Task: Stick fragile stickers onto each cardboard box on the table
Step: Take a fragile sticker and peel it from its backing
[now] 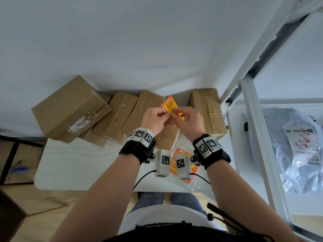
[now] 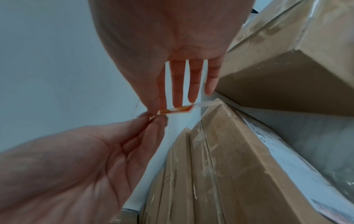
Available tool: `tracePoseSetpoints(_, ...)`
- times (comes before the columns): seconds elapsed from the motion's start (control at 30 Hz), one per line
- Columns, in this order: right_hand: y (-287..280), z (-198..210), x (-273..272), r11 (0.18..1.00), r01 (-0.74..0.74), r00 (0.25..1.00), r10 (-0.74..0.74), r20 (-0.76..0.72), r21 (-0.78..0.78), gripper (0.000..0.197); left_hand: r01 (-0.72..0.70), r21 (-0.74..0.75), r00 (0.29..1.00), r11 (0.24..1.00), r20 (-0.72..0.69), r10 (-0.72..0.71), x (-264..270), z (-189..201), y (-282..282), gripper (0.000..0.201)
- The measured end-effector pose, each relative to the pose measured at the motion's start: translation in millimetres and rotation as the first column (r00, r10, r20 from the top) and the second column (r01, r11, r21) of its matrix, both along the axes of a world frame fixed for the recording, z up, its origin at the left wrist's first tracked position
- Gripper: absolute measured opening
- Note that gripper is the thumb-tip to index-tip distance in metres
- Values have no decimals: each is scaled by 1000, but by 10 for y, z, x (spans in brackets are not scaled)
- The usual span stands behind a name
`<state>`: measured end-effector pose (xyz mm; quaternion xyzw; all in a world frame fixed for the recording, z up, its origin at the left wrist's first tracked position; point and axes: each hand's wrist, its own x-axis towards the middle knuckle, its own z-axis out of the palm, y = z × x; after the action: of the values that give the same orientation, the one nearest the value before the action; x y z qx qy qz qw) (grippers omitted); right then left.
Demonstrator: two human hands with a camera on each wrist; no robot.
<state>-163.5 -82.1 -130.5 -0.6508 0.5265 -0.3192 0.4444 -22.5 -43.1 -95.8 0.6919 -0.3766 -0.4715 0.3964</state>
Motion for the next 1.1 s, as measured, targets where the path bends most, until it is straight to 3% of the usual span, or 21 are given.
tracePoseSetpoints(0.23,21,52,-15,1000,-16,994,13,105,24,15,-82,-31,996,996,-34,81,-10,28,-12,15)
tracePoseSetpoints(0.43,51,87,29,999,-50,985,47,163,9,17,-65,-38,997,997,-55,62,19,-13,-1,16)
tracePoseSetpoints(0.87,100,121,21,999,-49,975,49,217,-3,24,18,-20,990,1000,141,-15,-15,14,40,11)
tracePoseSetpoints(1.1,105,102,23,999,-46,975,49,219,-16,22,-8,-31,988,999,156,13,-68,65,60,13)
